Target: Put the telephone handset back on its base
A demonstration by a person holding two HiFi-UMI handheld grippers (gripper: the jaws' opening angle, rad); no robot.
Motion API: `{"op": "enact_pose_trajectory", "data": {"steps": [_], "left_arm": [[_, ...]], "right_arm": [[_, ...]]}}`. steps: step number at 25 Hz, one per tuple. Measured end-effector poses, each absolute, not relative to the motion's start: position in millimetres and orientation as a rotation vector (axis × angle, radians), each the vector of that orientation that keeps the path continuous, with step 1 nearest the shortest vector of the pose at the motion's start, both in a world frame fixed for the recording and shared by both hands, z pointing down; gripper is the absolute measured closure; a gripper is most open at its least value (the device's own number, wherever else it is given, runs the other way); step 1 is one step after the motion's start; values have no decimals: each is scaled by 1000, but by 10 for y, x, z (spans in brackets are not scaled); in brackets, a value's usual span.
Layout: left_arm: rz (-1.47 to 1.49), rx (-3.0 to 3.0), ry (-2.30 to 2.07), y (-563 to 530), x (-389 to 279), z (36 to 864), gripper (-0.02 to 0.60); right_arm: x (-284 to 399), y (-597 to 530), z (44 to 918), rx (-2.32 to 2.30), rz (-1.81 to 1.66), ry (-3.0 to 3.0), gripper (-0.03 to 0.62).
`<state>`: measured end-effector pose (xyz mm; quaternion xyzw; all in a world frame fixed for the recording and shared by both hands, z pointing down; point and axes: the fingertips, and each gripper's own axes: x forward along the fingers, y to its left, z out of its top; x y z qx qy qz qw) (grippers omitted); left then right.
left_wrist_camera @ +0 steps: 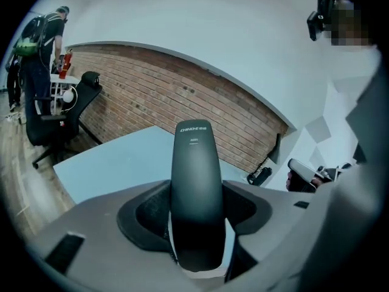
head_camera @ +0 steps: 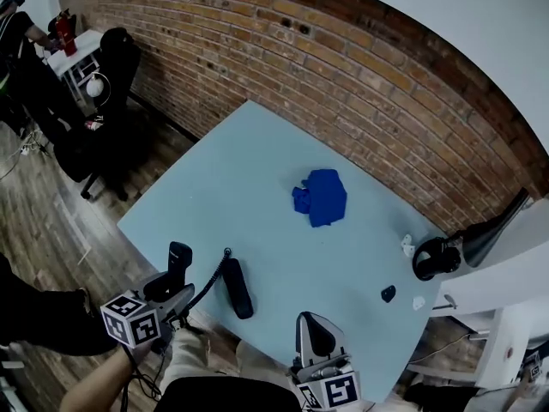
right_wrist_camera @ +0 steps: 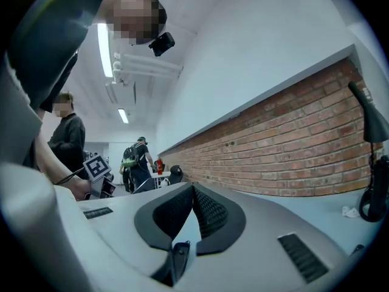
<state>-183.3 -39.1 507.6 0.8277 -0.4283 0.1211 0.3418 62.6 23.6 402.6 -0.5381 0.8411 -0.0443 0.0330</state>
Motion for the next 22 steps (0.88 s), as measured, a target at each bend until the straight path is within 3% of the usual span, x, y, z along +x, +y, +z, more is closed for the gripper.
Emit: {"op": "enact_pose_trajectory", "data": {"steps": [22], "left_arm": [[422, 1604, -1136, -272, -1271, 5956, 304]], "right_arm": [[1021, -50, 4373, -1525, -310, 2584, 580]]}}
